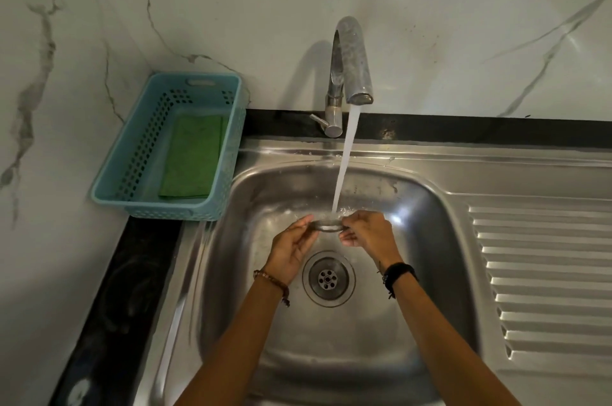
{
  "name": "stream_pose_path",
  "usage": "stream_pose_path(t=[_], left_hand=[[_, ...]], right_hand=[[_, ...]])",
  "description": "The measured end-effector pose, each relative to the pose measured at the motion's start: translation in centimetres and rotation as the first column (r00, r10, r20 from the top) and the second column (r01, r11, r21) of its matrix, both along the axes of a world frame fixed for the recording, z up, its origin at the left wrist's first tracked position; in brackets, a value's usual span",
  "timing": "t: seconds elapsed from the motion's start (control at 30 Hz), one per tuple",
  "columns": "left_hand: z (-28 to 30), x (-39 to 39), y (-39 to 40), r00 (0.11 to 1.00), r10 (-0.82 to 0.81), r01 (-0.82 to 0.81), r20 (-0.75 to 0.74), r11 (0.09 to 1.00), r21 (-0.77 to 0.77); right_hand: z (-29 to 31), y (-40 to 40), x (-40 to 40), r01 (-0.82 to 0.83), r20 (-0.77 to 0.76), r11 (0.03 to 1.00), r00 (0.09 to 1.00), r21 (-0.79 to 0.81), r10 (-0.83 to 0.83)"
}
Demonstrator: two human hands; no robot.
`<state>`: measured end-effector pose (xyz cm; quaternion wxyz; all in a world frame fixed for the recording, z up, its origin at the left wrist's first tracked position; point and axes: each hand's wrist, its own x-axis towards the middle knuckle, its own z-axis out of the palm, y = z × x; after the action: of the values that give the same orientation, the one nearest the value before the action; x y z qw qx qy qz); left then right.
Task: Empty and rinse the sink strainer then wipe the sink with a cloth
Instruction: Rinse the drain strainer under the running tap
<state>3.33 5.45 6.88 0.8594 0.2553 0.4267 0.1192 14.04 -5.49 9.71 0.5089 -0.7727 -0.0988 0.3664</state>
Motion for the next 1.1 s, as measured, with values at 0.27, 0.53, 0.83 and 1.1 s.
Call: stream_pose_path(t=[0.27, 0.53, 0.83, 1.1], left_hand=[[1.4, -0.2, -0.4, 0.989, -0.095, 0.114, -0.112, 0.977, 0.181], [3.0, -0.3, -1.4, 0.971, -0.075, 0.171, -0.229, 0.883, 0.437], [3.0, 0.3, -1.9, 0.954, -0.076, 0.18, -0.29, 0.919, 0.352], [4.4, 2.2, -0.3, 0.803, -0.005, 0.538, -0.596, 0.438, 0.72]], right_hand=[[-0.4, -1.2, -0.6, -0.084, 0.289, 0.996, 0.954, 0.012, 0.077], [-1.7, -0.5, -0.5, 0.049, -0.275, 0.997, 0.961, 0.053, -0.032], [0.6, -1.0, 0.3, -0.13, 0.284, 0.991, 0.95, -0.021, 0.13], [8.7, 4.7, 6.3, -0.123, 0.582, 0.989, 0.812, 0.08, 0.053]])
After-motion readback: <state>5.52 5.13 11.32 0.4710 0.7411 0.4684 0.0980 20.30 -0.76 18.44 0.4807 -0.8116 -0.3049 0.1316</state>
